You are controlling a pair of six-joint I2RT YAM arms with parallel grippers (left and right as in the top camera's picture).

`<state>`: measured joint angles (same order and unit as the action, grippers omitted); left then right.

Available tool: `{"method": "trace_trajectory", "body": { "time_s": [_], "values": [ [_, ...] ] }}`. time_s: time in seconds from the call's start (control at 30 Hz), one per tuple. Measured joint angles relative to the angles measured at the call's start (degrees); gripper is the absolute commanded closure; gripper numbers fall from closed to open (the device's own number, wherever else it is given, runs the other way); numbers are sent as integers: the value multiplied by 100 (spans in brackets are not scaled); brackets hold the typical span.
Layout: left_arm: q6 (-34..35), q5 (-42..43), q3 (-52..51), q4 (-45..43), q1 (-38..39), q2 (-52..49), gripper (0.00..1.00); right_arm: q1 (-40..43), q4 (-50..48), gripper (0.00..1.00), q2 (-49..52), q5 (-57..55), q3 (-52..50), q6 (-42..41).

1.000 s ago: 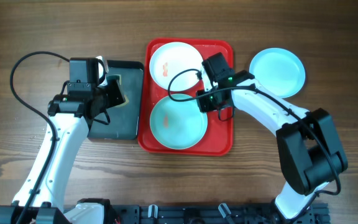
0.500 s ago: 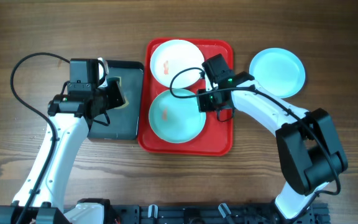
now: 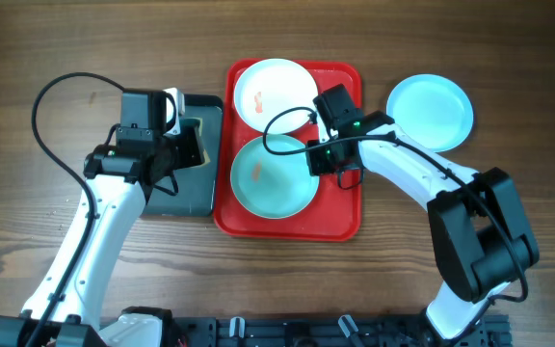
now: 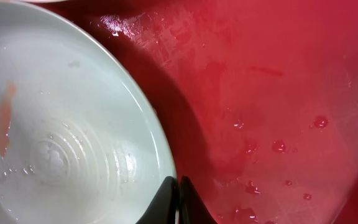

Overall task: Clean dirty plates on tray and stack at the side
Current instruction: 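Carry the sponge with the left gripper over the held blue plate, then scrub the blue plate with the sponge while the right gripper holds it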

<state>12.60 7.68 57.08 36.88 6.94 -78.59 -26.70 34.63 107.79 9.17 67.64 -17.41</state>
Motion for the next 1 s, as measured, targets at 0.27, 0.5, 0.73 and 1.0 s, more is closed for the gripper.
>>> {"method": "trace_trajectory", "body": {
  "time_s": [0.27, 0.5, 0.73, 1.0],
  "values": [
    [-37, 229, 22, 2, 402, -531, 96, 0, 11, 96, 0, 0, 0, 219],
    [59, 496, 22, -638, 907, -1318, 96, 0, 52, 96, 0, 92, 0, 428],
    [81, 575, 22, -918, 1263, -1681, 96, 0, 63, 96, 0, 133, 0, 540],
    [144, 573, 22, -903, 1261, -1956, 96, 0, 66, 96, 0, 197, -2, 879]
  ]
}}
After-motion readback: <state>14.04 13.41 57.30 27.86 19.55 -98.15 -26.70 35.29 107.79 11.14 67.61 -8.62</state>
